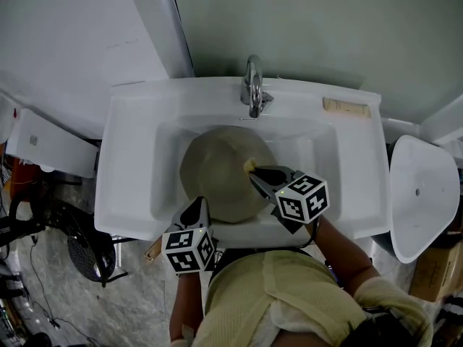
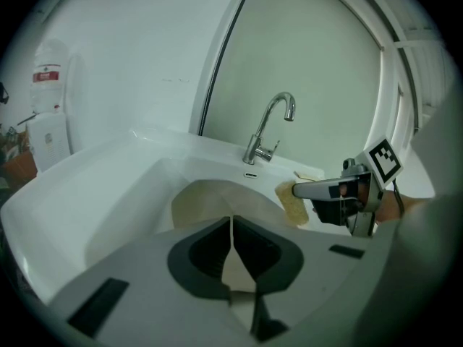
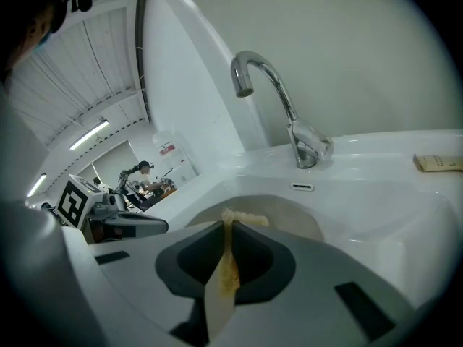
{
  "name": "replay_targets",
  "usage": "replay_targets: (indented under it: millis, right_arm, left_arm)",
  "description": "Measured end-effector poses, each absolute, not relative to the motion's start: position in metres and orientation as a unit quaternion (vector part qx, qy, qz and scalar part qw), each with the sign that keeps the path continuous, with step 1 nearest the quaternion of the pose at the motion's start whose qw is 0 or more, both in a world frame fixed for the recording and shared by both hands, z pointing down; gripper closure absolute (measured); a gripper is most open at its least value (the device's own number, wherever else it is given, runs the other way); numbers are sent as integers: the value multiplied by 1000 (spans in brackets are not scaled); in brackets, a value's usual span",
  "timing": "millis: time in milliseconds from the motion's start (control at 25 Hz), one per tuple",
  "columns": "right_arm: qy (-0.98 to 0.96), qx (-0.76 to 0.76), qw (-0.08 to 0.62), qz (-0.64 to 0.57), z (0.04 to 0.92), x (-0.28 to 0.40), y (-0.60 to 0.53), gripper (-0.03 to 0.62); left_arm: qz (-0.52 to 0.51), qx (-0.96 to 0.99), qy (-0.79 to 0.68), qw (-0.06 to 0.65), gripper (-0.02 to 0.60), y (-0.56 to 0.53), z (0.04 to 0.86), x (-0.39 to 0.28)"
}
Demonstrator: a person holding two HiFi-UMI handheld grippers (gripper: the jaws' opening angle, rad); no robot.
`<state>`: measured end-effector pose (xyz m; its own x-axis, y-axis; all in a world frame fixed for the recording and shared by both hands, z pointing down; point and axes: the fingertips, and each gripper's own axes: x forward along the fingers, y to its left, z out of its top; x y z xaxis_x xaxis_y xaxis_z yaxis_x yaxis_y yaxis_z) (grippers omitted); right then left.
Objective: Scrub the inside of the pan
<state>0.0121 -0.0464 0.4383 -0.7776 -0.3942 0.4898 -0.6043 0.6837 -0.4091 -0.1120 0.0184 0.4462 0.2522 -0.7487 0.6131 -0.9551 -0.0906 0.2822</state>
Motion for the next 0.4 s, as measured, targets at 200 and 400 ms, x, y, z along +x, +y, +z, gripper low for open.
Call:
replay_targets:
  millis: [200, 400]
  right_arm:
    - [-899, 274, 182, 289, 438, 11, -44, 542]
    - [-900, 271, 178, 292, 439, 12, -47, 542]
  left_arm:
    - [158, 722, -591, 323, 515, 17, 443, -112]
    - [152, 725, -590, 320, 514, 14, 441, -109]
